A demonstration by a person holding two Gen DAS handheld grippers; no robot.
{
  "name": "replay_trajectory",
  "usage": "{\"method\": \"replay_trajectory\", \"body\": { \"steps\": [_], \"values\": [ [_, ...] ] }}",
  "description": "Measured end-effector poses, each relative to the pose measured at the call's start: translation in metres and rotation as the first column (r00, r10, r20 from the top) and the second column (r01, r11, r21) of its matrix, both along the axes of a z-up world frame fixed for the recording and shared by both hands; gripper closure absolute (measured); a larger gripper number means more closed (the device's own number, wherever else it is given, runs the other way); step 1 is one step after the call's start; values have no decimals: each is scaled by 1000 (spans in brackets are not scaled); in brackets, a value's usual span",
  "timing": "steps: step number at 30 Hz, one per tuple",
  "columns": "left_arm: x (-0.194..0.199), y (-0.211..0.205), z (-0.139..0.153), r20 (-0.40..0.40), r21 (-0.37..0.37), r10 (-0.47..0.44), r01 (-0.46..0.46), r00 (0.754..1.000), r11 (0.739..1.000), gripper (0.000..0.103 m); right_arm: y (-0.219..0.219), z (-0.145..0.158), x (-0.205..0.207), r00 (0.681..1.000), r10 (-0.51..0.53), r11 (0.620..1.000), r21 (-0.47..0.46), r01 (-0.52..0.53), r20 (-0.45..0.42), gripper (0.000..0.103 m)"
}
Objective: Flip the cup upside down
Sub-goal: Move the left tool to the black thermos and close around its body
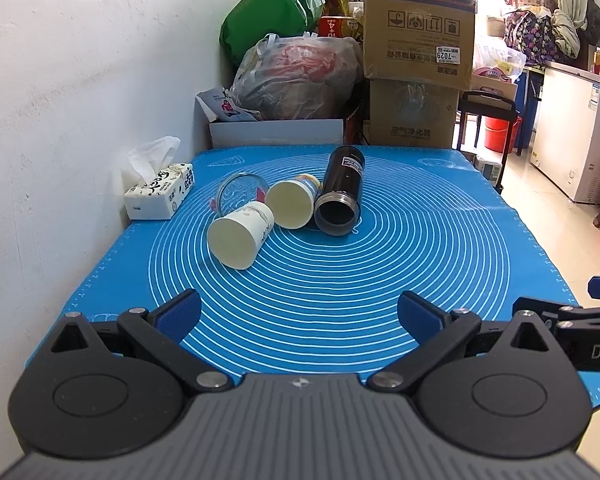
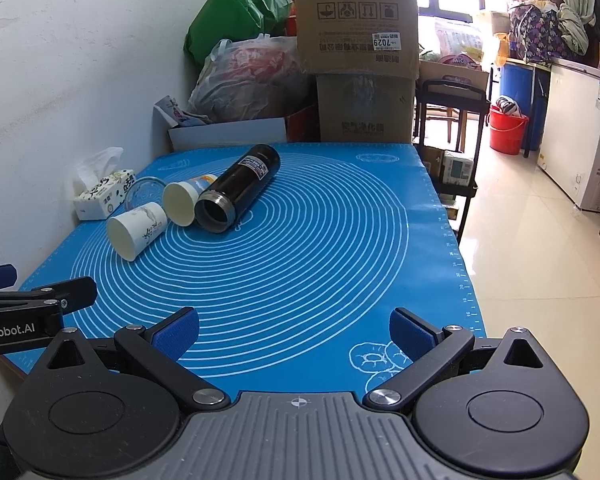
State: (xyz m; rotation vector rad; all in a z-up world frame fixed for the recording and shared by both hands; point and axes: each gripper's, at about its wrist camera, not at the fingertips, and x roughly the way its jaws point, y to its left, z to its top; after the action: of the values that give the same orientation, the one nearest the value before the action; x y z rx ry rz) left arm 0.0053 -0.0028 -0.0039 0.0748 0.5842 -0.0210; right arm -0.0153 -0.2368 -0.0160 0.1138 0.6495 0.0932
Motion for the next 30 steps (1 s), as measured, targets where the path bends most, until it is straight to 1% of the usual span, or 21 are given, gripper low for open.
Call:
{"method": "replay_trajectory", "body": {
  "steps": [3,6,8,11,12,18,21,25,30],
  "values": [
    [9,-3,-2,-1,2,-12,12,1000,1000,0,-7,-1,7,1000,-11,1000,7,11,4,0],
    [25,-10,-2,19,24,-31,30,999,999,0,-17,-3,21,999,-34,999,11,34,3,0],
    [43,-13,-2,21,29,-37,36,999,999,0,-25,-5,32,999,-52,998,21,52,-2,0],
    [70,-17,-4,0,15,-56,56,998,998,0,-37,-8,50,997,-76,997,33,77,-7,0],
    [81,-21,-5,-3,21,-65,65,998,998,0,-41,-10,57,996,-84,996,30,84,-7,0],
    [140,-48,-18,42,122,-84,78,996,989,0,-55,-17,92,994,-109,994,18,109,-11,0],
    [173,-60,-21,54,144,-93,85,994,986,0,-61,-24,108,993,-114,993,16,115,-23,0],
    [221,-79,-31,17,172,-111,106,994,979,0,-66,-35,128,992,-119,993,16,120,-43,0],
    [264,-95,-60,-19,243,-94,96,995,965,1,-71,-47,149,991,-116,993,25,117,-60,0]
  ]
}}
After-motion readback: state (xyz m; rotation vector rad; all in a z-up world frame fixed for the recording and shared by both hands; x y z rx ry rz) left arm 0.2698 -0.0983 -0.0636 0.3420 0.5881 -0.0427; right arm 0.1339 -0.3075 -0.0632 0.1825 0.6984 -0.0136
